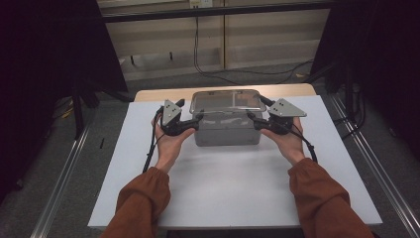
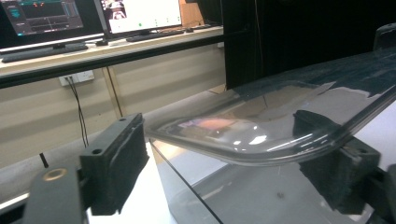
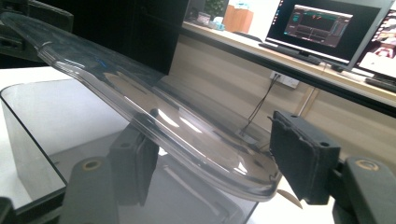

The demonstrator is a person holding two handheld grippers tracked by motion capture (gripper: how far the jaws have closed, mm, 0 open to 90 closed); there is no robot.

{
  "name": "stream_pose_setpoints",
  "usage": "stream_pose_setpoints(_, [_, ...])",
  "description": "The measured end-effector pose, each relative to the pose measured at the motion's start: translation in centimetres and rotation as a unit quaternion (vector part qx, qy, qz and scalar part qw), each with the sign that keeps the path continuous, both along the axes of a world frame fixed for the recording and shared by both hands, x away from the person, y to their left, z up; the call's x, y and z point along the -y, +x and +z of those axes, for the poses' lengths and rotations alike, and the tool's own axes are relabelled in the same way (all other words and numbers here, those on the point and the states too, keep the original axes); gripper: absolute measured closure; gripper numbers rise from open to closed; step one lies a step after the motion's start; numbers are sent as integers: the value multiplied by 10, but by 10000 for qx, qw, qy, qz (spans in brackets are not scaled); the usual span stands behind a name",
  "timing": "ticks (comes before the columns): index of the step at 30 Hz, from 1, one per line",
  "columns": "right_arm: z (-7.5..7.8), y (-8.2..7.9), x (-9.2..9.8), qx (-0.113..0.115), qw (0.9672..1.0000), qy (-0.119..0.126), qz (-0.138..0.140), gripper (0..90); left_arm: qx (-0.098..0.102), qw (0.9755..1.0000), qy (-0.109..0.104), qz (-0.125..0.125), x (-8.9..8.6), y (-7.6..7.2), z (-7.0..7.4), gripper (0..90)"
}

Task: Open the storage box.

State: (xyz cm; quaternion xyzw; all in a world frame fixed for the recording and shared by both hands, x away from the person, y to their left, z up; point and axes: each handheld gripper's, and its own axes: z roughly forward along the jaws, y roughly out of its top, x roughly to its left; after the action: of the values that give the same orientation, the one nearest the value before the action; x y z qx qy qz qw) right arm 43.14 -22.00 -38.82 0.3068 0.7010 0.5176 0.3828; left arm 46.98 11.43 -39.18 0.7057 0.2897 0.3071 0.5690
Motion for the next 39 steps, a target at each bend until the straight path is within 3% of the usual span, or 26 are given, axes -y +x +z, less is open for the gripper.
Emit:
stream_pose_setpoints(13, [7, 10, 1, -61, 9999, 86, 81, 345, 187, 9995, 194, -159, 2, 7, 9, 327])
stream_pose_setpoints(28, [14, 20, 3, -6, 9992, 390, -30, 329, 189, 9996, 174, -114, 0, 22, 10, 423])
stream_pose_setpoints(33, [15, 23, 4, -50, 9988, 480, 113, 409, 210, 9995, 196, -142, 2, 26, 13, 459])
stream_pose_setpoints(39, [18, 27, 6, -9, 9986, 499, 147, 420, 200, 9995, 204, -126, 3, 31, 13, 487])
